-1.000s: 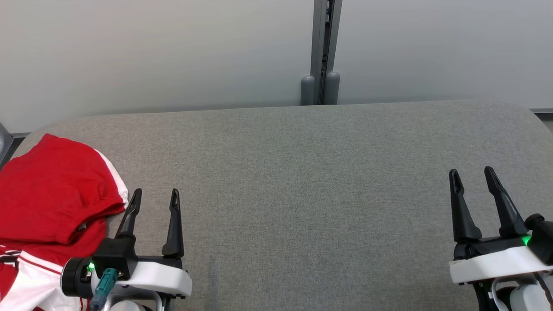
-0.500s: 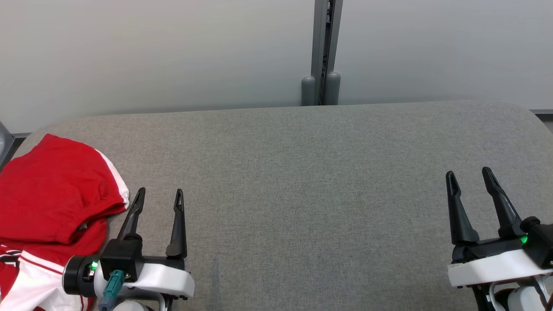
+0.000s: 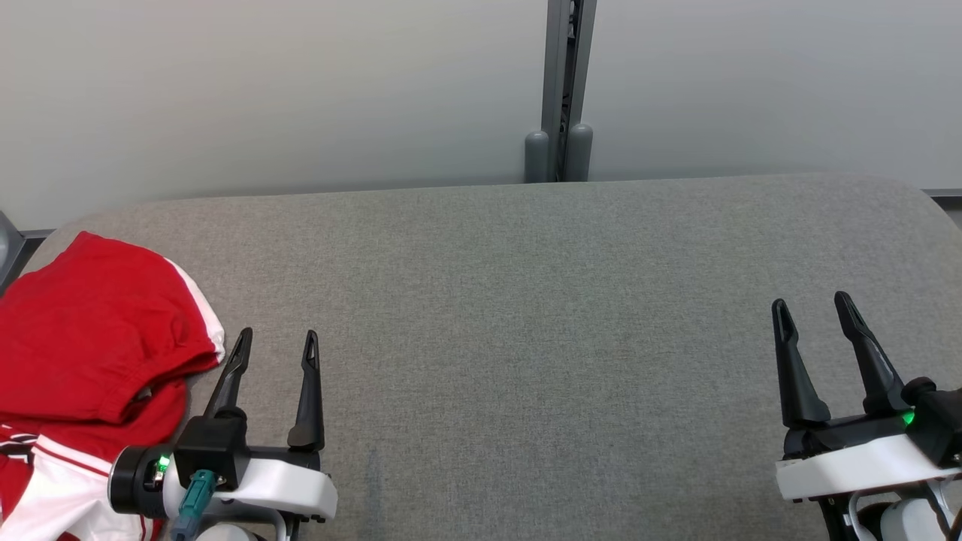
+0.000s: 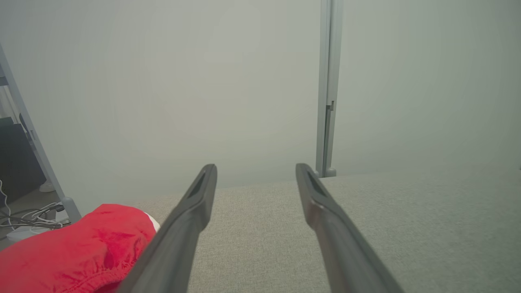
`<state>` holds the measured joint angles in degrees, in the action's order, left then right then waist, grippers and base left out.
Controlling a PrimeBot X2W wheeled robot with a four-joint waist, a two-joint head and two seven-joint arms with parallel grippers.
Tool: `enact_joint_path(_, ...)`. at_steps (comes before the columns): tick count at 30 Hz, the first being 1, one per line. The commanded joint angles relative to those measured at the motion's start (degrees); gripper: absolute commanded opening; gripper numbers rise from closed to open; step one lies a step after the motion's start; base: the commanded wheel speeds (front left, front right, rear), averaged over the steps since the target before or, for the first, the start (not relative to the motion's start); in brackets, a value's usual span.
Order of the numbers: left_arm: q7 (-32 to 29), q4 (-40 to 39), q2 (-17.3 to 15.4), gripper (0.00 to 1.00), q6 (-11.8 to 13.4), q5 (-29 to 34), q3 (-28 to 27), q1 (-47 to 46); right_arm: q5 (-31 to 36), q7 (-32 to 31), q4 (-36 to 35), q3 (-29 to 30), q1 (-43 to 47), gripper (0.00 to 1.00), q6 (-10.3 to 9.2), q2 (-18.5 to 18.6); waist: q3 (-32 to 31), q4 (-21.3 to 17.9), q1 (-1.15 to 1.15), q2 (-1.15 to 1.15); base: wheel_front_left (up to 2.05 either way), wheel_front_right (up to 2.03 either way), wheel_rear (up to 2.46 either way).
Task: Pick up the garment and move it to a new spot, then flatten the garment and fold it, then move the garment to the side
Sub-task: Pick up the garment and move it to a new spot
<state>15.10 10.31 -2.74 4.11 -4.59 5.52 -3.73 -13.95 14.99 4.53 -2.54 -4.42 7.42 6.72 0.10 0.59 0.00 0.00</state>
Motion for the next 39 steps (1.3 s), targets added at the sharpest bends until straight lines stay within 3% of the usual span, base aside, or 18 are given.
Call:
enact_joint_path(1,0.1,0.2,-0.3,1.00,0.1,0.2,-0.2,-0.1,-0.3,0.3,0.1,0.0,-0.1,1.00,0.13,0.3,0.0,0.1,0.00,0.00,0.00,0.00,0.00)
enact_joint_path(17,0.0,1.2,-0.3,1.00,-0.4,-1.3,-1.3,-0.6,-1.4,0.3,0.7,-1.1,0.4,1.00,0.13,0.1,-0.1,5.3,0.00,0.00,0.00,0.00,0.00)
enact_joint_path(39,0.0,1.3,-0.2,1.00,0.5,-4.4,-3.3,0.8,-3.2,0.3,1.7,-4.4,0.5,1.00,0.13,1.8,0.8,20.7,0.00,0.00,0.00,0.00,0.00)
